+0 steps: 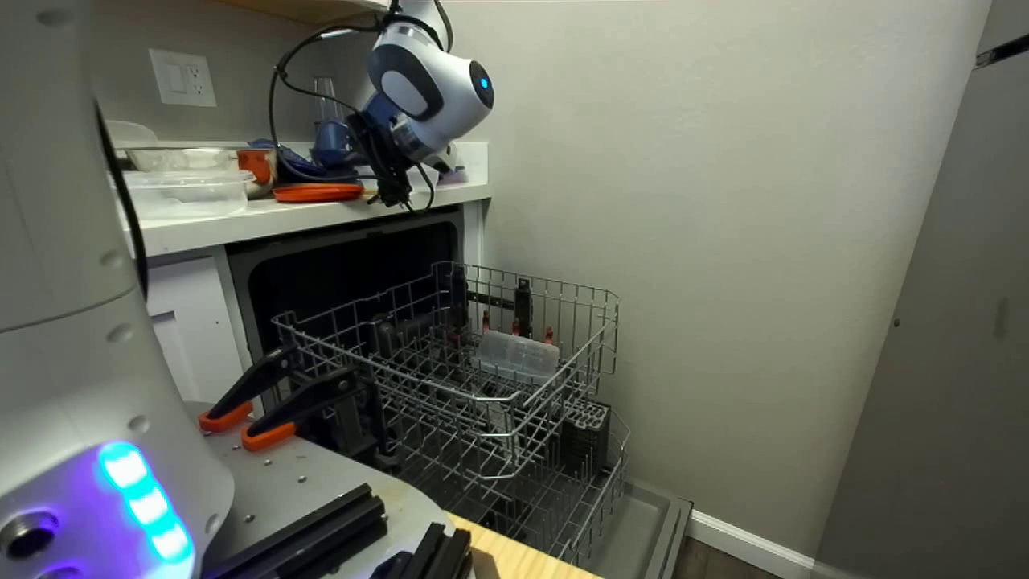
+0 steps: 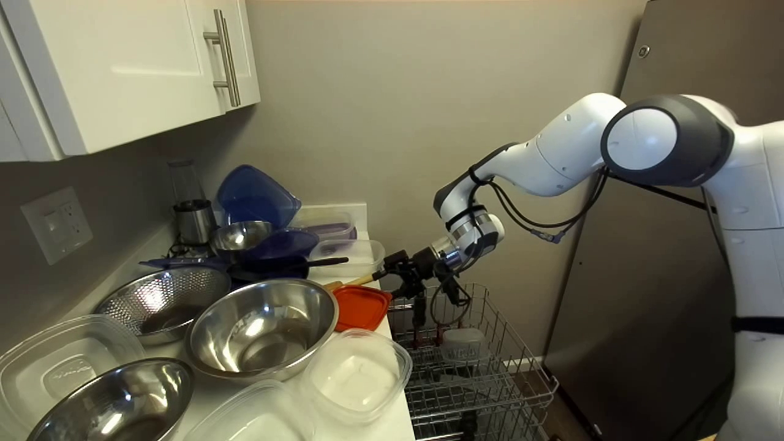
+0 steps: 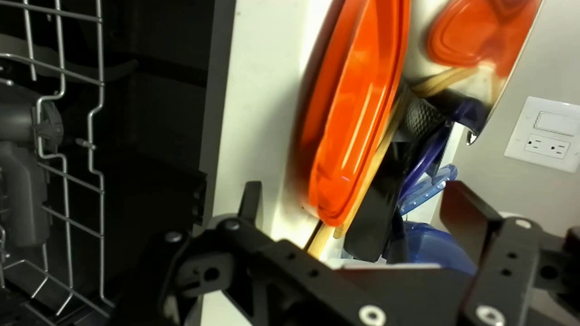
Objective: Put the red lid in the dishwasher.
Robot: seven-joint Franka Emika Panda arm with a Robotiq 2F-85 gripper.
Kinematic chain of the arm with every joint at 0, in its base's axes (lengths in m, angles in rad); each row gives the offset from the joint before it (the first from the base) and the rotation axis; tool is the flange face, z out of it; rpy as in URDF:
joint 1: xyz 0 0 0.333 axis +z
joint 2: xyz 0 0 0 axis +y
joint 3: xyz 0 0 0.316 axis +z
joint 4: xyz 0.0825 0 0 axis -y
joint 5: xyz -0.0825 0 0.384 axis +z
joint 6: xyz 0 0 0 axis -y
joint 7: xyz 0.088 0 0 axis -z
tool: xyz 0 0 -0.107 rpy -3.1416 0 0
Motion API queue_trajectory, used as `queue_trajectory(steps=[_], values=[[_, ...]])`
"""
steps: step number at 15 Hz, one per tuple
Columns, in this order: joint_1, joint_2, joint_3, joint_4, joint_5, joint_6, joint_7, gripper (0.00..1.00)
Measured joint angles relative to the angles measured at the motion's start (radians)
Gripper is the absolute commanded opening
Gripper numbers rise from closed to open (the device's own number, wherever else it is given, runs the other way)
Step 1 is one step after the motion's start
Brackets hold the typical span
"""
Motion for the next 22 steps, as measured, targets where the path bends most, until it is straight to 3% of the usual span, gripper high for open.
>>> queue_trajectory(steps=[2,11,13,19,20,22], values=[[0.000,0.016,0.000,0.014,0.005,-0.010,0.000,0.68],[-0.005,0.028,-0.023,0.038,0.010,-0.058,0.000,0.08],[-0.005,0.028,-0.028,0.040,0.009,-0.083,0.000,0.00],[-0.005,0.028,-0.047,0.039,-0.018,-0.155,0.011,0.00],[-0.005,0.028,-0.050,0.039,-0.026,-0.157,0.013,0.26],[-0.006,0.027,-0.061,0.039,-0.047,-0.157,0.020,0.31]])
